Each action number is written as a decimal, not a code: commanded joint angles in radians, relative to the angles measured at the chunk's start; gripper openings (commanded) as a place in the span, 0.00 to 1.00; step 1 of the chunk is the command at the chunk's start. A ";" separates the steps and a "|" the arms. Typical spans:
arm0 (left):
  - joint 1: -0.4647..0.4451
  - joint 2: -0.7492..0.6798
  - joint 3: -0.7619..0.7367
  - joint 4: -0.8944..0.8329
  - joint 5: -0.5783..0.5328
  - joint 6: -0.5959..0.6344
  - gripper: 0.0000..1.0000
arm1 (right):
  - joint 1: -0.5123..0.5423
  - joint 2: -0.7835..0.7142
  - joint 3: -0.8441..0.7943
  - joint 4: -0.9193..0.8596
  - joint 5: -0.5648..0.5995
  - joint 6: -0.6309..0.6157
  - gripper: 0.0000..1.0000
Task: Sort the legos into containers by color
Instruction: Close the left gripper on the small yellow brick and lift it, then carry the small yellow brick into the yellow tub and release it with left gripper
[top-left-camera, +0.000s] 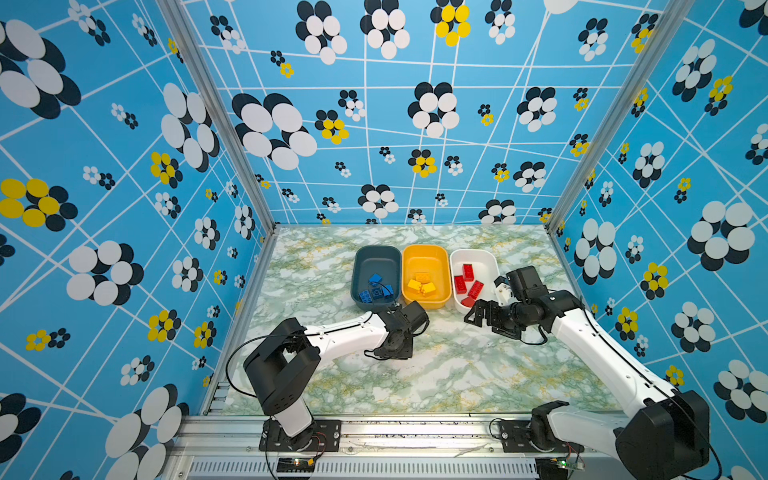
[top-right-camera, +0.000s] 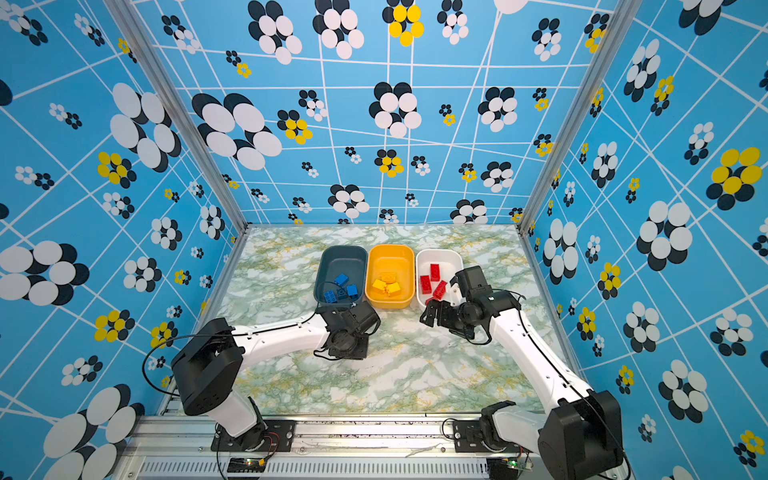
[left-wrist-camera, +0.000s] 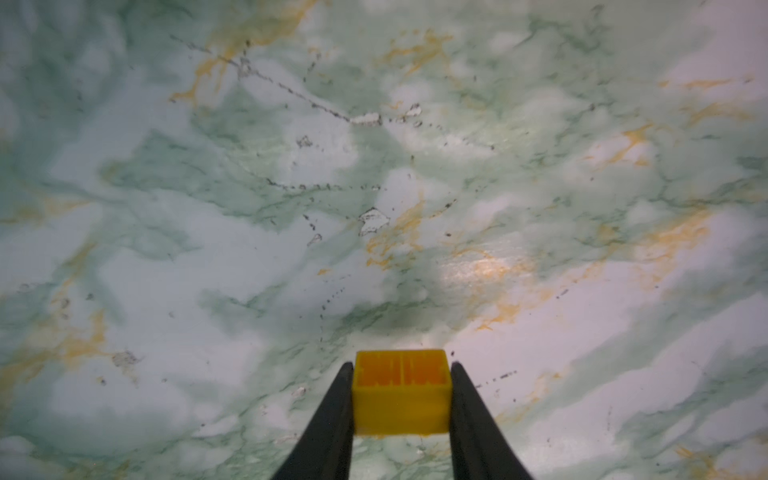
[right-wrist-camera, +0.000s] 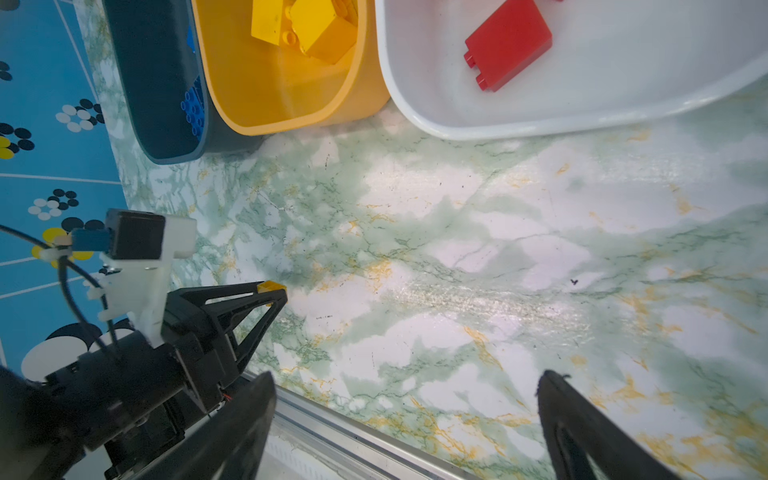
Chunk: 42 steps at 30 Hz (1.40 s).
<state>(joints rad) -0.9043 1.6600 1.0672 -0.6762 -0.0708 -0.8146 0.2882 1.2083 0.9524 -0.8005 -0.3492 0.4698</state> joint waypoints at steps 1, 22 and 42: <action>0.020 -0.031 0.074 -0.062 -0.036 0.049 0.31 | 0.011 -0.023 -0.019 0.010 0.018 0.021 0.99; 0.172 0.125 0.480 -0.127 0.006 0.262 0.30 | 0.025 -0.080 -0.057 0.066 0.061 0.107 0.99; 0.226 0.398 0.754 -0.082 0.031 0.329 0.30 | 0.028 -0.109 -0.048 0.035 0.098 0.127 0.99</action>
<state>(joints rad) -0.6846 2.0258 1.7836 -0.7597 -0.0566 -0.5037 0.3077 1.1023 0.9092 -0.7479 -0.2668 0.5884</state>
